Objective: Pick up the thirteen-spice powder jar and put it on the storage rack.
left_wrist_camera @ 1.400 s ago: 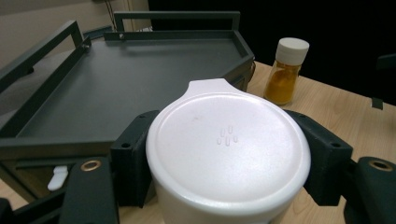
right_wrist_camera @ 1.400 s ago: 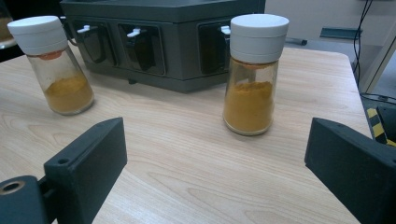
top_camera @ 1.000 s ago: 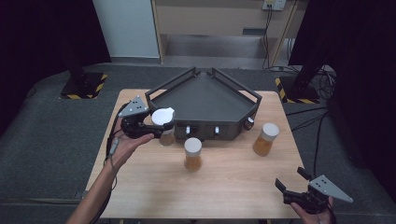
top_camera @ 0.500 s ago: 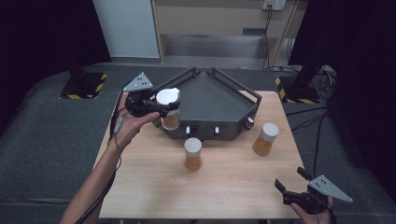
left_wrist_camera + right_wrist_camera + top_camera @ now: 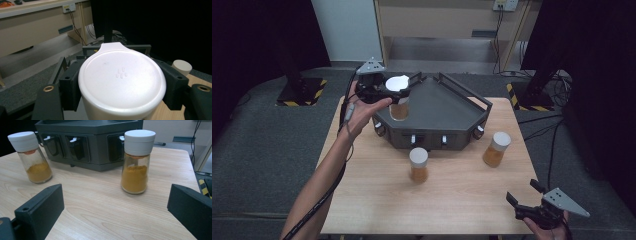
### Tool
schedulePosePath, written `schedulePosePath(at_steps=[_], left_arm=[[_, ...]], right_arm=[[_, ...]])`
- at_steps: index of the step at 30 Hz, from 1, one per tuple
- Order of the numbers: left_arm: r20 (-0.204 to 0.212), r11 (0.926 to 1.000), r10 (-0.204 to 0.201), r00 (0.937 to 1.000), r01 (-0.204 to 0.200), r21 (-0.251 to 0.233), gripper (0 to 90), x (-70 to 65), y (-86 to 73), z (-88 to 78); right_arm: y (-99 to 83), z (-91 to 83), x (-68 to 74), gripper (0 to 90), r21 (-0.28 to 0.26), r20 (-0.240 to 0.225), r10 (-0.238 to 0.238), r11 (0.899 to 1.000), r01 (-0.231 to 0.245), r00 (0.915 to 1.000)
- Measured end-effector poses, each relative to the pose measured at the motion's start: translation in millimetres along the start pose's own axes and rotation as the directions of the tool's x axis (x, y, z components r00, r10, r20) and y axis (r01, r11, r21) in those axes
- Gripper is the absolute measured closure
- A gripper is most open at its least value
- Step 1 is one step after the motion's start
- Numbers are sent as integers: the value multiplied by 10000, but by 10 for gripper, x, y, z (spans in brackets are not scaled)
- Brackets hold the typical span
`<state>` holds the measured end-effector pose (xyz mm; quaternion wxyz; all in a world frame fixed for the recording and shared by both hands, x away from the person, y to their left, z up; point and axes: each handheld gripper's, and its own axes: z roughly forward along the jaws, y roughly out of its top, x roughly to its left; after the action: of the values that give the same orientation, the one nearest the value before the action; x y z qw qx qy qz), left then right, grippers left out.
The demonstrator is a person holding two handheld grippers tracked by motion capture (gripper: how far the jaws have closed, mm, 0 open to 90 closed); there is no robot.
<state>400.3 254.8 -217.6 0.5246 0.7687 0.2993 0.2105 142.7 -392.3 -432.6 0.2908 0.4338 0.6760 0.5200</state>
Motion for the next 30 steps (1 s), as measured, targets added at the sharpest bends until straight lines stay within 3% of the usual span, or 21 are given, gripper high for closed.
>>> schedulePosePath(at_steps=[7,17,30], left_arm=[[-471,9997,-236,9986,236,-22,302,64,4,182],[-1317,9987,-477,9901,495,104,302,137,-125,441],[-1902,9945,-1044,9762,1032,-161,301,221,-383,561]], right_arm=[[1,-1,-2,10,3,-33,-10,10000,10,10000],[-1,2,-15,13,36,-92,24,10000,-23,10000],[2,0,-15,15,55,-102,10,10000,-10,9999]])
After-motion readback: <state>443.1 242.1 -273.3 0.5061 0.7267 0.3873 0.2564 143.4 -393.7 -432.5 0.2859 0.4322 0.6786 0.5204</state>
